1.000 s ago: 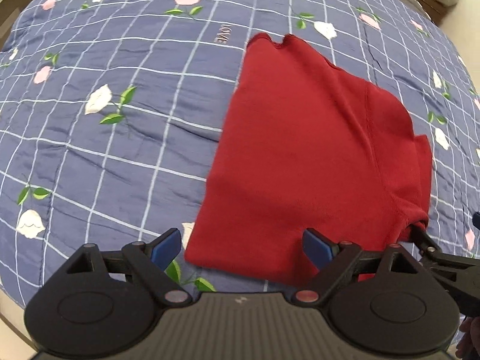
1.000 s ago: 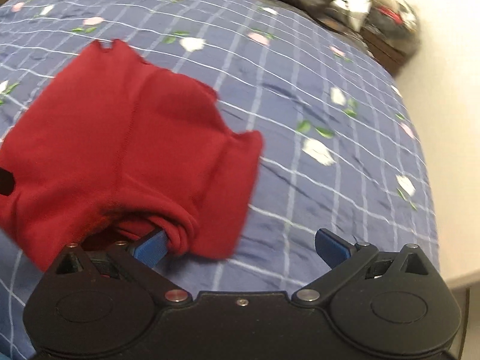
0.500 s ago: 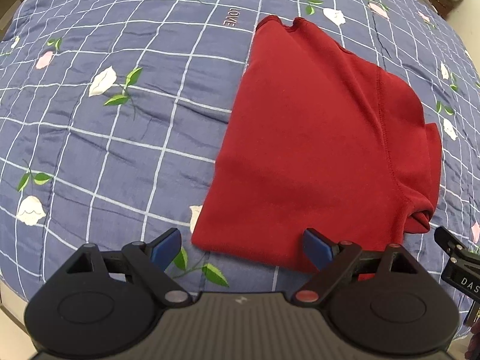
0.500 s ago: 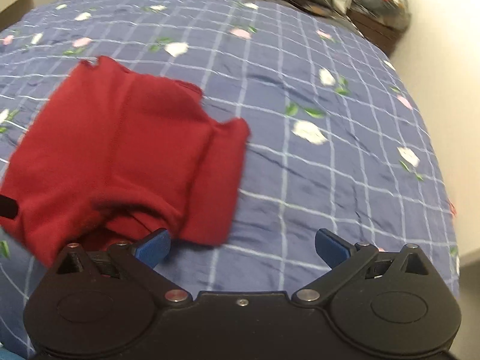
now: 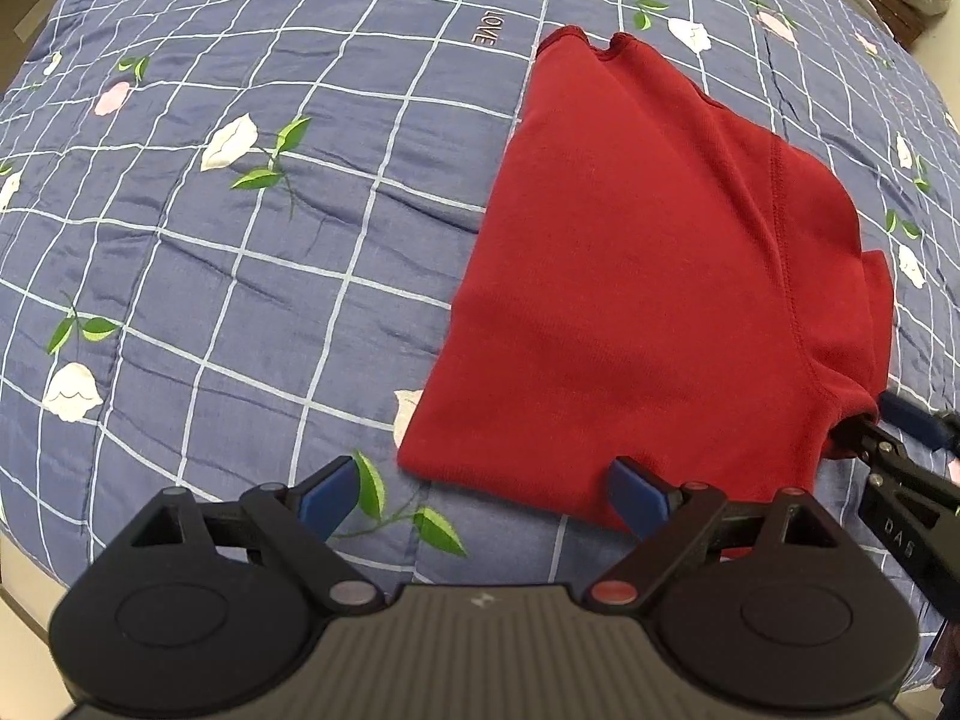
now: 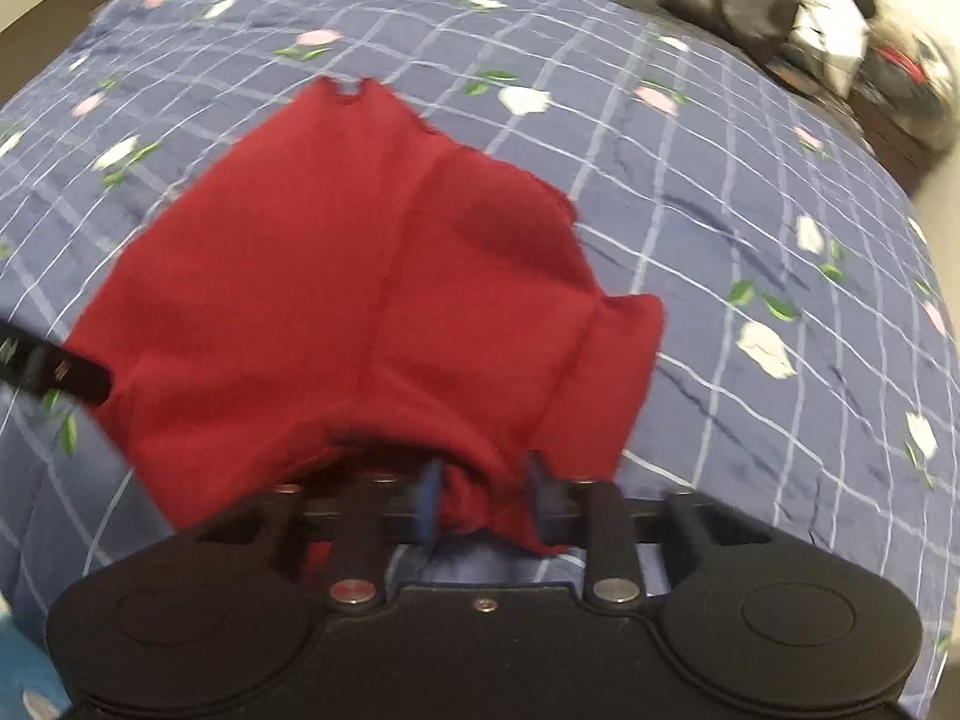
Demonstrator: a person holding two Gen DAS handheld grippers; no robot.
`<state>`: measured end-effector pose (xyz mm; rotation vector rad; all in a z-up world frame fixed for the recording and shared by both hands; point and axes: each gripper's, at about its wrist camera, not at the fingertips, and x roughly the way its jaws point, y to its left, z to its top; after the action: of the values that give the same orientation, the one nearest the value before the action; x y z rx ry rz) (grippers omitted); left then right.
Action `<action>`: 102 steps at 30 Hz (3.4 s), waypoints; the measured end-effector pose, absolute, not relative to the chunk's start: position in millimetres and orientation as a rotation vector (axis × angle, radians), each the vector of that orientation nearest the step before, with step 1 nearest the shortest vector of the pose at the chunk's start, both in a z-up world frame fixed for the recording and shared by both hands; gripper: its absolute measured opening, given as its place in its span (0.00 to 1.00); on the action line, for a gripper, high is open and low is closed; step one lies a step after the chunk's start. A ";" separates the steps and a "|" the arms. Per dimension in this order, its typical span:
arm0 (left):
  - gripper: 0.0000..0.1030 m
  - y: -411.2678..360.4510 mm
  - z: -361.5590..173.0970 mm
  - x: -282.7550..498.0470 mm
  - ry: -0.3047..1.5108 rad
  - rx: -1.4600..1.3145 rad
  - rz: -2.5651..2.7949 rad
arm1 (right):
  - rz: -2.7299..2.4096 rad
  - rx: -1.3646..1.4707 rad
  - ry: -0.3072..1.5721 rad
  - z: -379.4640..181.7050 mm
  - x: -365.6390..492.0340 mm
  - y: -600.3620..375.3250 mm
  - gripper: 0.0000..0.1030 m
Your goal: Fold small clothes
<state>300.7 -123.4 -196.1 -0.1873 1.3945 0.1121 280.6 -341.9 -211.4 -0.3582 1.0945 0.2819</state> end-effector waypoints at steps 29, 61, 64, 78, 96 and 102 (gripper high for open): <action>0.92 -122.7 -209.9 302.6 1.399 -0.204 0.133 | 0.210 0.055 1.086 -187.5 316.4 -401.6 0.76; 0.93 -123.8 -207.6 328.5 1.376 -0.226 0.156 | 0.050 0.089 1.249 -226.6 361.2 -442.3 0.00; 0.93 -126.2 -207.8 328.4 1.373 -0.215 0.146 | 0.052 0.101 1.241 -223.0 358.5 -446.8 0.14; 0.93 -128.6 -209.2 329.3 1.379 -0.205 0.142 | 0.119 0.227 1.220 -214.7 349.3 -429.9 0.77; 0.93 -119.7 -193.2 327.2 1.303 -0.223 0.160 | 0.115 0.184 1.257 -224.2 343.9 -424.2 0.09; 0.93 -114.9 -189.4 335.1 1.274 -0.224 0.162 | 0.098 0.171 1.255 -224.3 342.9 -422.3 0.08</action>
<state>335.1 -114.9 -189.4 -0.2236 1.2737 0.1622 342.9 -422.3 -224.3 0.1705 1.2555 0.0983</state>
